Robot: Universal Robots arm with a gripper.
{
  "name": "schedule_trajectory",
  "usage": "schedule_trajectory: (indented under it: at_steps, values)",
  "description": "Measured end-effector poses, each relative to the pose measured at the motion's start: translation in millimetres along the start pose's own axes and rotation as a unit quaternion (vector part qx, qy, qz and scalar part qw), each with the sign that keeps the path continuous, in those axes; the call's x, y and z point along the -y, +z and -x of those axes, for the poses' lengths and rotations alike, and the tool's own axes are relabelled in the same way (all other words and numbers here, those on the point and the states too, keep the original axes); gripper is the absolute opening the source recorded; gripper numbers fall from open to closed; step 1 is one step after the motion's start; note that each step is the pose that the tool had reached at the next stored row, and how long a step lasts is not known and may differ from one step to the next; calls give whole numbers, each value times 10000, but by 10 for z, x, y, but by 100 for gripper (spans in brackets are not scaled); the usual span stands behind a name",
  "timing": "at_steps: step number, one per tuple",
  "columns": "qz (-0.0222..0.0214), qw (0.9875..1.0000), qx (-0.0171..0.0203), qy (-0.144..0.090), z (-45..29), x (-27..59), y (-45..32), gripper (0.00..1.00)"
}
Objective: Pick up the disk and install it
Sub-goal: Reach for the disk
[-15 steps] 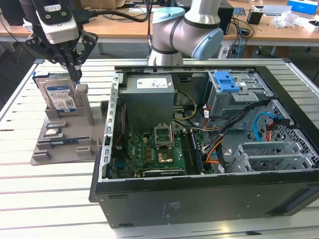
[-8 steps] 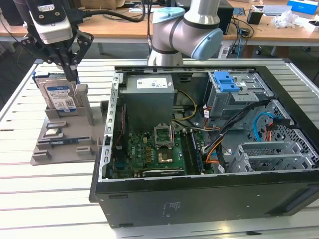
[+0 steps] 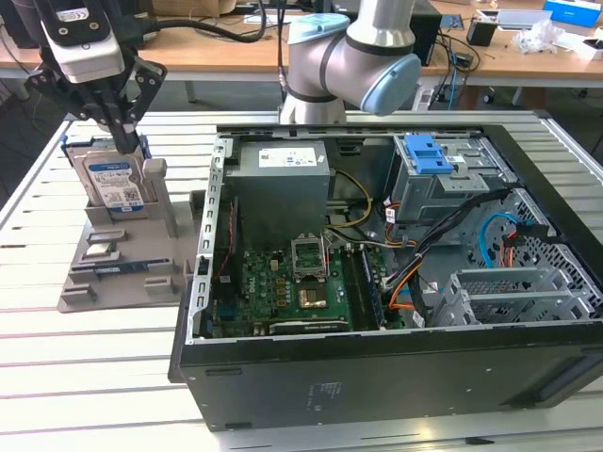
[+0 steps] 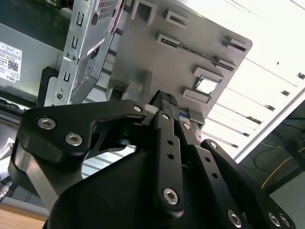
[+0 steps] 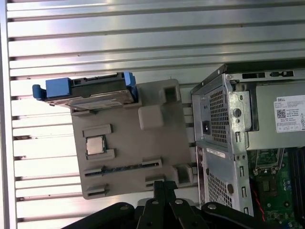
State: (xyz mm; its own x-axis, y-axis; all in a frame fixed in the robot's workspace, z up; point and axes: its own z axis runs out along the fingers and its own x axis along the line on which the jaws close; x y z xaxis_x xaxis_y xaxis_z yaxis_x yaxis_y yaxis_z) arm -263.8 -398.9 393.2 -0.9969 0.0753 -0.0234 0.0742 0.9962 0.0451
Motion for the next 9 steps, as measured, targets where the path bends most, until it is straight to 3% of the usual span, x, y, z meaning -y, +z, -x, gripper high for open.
schedule_trajectory:
  at_steps: [9]
  values:
    - [0,10000,0,0,-161,6,-1,11]
